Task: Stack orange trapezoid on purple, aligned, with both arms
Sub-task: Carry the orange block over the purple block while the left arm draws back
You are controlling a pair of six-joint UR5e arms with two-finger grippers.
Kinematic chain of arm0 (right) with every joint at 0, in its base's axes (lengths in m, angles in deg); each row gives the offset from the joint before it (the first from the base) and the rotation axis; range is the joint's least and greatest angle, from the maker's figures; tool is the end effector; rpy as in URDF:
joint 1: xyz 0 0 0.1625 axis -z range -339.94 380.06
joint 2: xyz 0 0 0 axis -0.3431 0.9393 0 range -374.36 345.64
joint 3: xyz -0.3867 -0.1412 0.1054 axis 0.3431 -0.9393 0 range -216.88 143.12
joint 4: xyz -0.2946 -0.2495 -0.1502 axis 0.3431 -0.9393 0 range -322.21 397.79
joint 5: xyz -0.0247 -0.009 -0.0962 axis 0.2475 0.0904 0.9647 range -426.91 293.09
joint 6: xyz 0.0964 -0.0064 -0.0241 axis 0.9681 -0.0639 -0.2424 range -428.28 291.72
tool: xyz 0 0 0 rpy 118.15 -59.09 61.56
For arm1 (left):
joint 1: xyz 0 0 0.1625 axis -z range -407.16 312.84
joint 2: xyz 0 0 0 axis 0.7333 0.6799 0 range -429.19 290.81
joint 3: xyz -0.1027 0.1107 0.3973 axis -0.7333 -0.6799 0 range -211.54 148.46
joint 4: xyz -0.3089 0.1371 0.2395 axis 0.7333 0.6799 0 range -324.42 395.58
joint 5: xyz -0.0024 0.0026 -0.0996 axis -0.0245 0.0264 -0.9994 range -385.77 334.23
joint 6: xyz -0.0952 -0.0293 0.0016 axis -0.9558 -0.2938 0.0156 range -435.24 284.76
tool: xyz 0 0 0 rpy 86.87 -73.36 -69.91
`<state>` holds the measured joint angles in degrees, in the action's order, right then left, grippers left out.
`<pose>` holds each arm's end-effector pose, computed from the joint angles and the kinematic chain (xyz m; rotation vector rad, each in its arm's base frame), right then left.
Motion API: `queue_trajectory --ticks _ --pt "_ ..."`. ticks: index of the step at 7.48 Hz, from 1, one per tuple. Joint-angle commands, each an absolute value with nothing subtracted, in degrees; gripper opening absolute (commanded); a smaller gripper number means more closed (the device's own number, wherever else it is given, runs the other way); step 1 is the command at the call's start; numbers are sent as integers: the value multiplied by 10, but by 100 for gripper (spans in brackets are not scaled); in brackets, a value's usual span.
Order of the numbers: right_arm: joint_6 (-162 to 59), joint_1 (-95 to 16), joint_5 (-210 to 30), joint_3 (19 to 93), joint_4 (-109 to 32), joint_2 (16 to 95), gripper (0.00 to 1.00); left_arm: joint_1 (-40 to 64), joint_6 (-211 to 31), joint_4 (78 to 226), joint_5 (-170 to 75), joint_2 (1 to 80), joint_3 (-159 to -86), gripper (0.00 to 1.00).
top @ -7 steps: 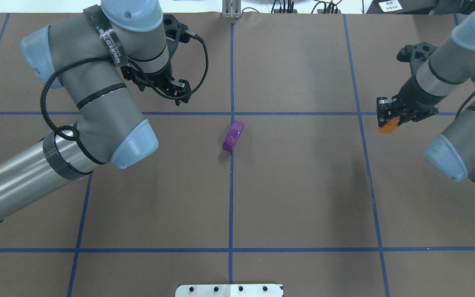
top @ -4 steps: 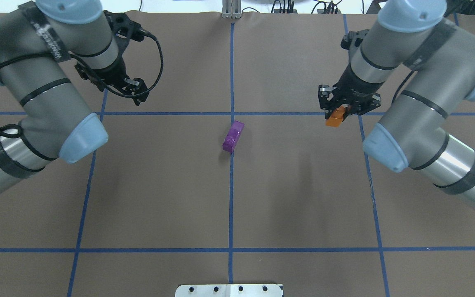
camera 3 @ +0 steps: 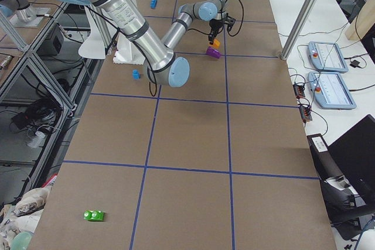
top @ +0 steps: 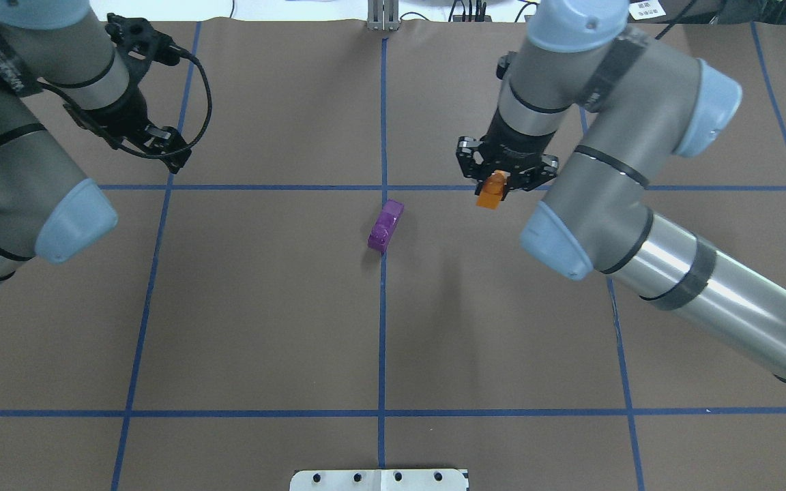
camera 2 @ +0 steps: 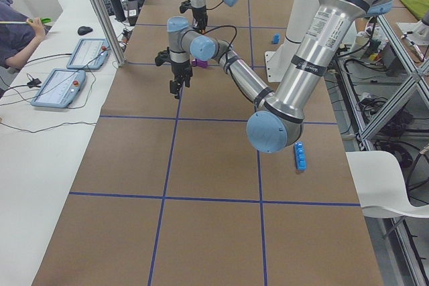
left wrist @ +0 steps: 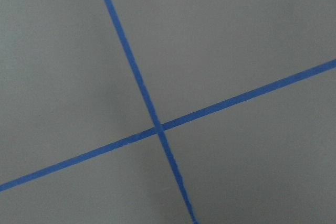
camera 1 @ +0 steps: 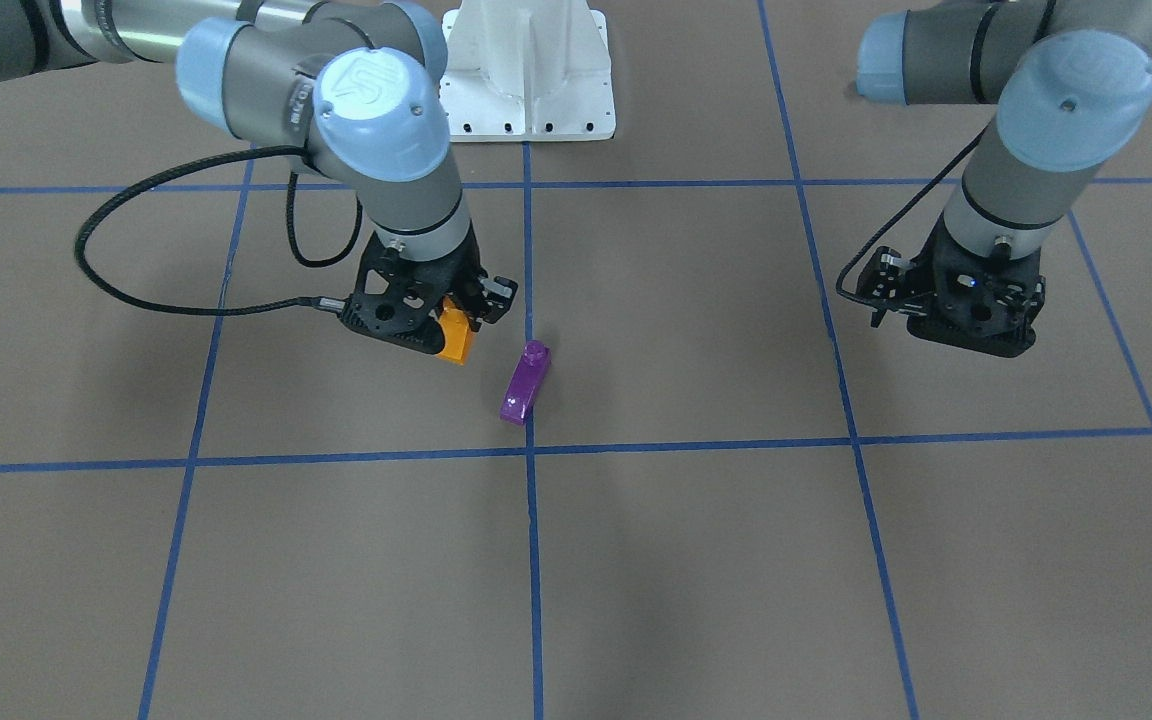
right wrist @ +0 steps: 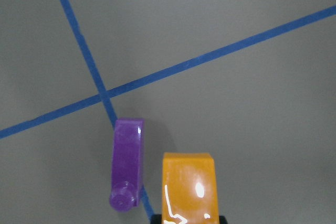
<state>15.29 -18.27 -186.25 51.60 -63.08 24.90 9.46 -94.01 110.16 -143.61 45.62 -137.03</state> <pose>-0.5103 -0.5111 0.1407 -0.2074 -0.7960 0.3541 0.2603 -0.5529 0.3327 0.1729 0.6198 0.3516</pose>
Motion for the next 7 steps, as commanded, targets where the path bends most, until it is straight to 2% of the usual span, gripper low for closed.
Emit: queue_trajectory --ticks 1,3,7 --pt "210 -162 -1850 476 -628 213 0 107 -916 1102 -1436 441 -1368 100" --pt "235 -139 -1810 430 -559 212 0 106 -916 1102 -1436 436 -1367 100" --pt "280 -136 -1806 422 -533 215 0 103 -915 1103 -1436 433 -1363 100"
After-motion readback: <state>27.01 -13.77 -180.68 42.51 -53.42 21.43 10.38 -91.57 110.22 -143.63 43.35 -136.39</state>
